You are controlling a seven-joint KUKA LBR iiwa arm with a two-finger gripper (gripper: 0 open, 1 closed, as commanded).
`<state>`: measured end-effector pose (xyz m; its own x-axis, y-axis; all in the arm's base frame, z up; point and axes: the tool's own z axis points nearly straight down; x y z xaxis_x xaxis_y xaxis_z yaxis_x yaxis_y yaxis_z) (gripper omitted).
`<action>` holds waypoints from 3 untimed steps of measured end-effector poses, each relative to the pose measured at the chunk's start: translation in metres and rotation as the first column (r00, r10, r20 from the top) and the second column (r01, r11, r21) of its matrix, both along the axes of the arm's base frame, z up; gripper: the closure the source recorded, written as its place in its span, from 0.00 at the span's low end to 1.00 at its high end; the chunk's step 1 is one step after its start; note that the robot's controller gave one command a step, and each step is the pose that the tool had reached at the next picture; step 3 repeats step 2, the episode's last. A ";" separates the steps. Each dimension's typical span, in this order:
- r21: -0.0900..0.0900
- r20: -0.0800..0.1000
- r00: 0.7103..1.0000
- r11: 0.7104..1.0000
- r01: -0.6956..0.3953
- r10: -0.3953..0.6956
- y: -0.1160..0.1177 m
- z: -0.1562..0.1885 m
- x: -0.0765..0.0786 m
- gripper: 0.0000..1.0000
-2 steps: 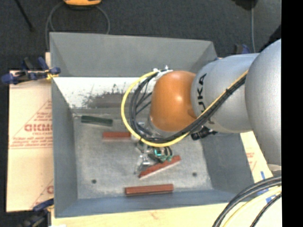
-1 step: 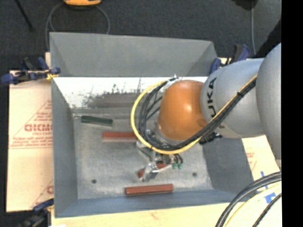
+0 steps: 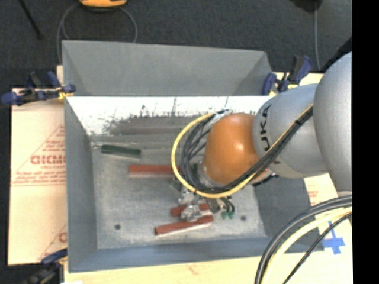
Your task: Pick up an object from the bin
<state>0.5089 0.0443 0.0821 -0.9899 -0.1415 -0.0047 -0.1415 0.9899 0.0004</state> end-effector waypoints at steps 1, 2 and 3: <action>0.000 0.000 1.000 1.000 0.000 0.000 0.000 0.000 0.000 1.00; -0.001 -0.002 0.999 0.999 0.033 -0.033 -0.003 0.131 -0.010 1.00; -0.001 -0.002 0.999 0.999 0.033 -0.033 -0.003 0.131 -0.010 1.00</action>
Offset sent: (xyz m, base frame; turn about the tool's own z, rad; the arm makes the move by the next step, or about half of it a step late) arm -0.0108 -0.0030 0.1304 0.0329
